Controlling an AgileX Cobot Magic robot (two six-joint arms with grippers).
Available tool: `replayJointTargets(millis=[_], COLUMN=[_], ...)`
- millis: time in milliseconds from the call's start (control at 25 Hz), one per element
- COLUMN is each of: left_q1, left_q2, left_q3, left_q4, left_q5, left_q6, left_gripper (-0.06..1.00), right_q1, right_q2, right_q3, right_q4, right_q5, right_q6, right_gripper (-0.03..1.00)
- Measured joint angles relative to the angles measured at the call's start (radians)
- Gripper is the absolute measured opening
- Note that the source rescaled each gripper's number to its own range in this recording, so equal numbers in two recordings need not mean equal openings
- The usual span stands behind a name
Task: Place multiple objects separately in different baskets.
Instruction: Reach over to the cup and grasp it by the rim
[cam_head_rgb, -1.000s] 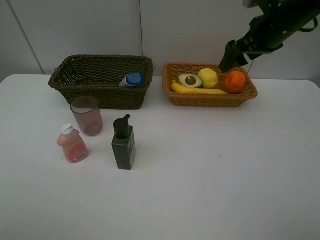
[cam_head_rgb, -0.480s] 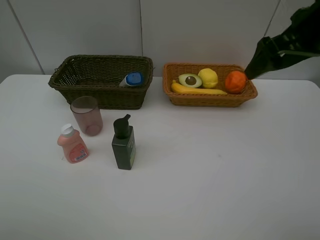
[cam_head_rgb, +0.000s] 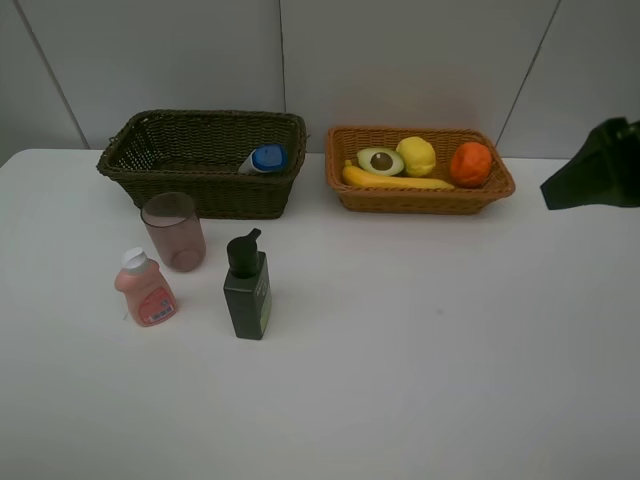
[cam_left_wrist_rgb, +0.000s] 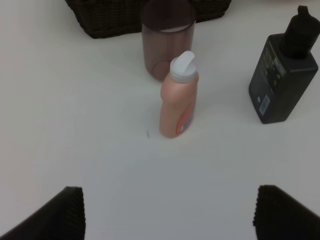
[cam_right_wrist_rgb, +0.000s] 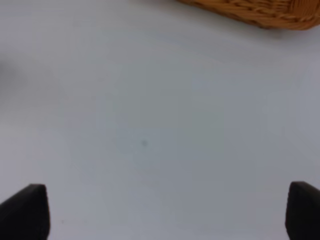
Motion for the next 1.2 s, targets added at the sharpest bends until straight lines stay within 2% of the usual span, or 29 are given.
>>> replayJointTargets(millis=[240, 600, 960, 1200], left_q1=[0.000, 0.000, 0.000, 0.000], left_q2=[0.000, 0.000, 0.000, 0.000], left_q3=[0.000, 0.000, 0.000, 0.000], left_q4=[0.000, 0.000, 0.000, 0.000], left_q5=[0.000, 0.000, 0.000, 0.000], left_q6=[0.000, 0.000, 0.000, 0.000], left_gripper=[0.90, 0.90, 0.90, 0.90], right_q1=[0.000, 0.000, 0.000, 0.000], right_q2=[-0.222, -0.520, -0.745, -0.850], right_q3=[0.104, 0.197, 0.316, 0.326], right_q4=[-0.023, -0.075, -0.077, -0.076], right_q5=[-0.003, 0.041, 0.096, 0.098], right_q6=[0.080, 0.104, 0.152, 0.164], right_gripper=[1.00, 1.00, 1.00, 1.00])
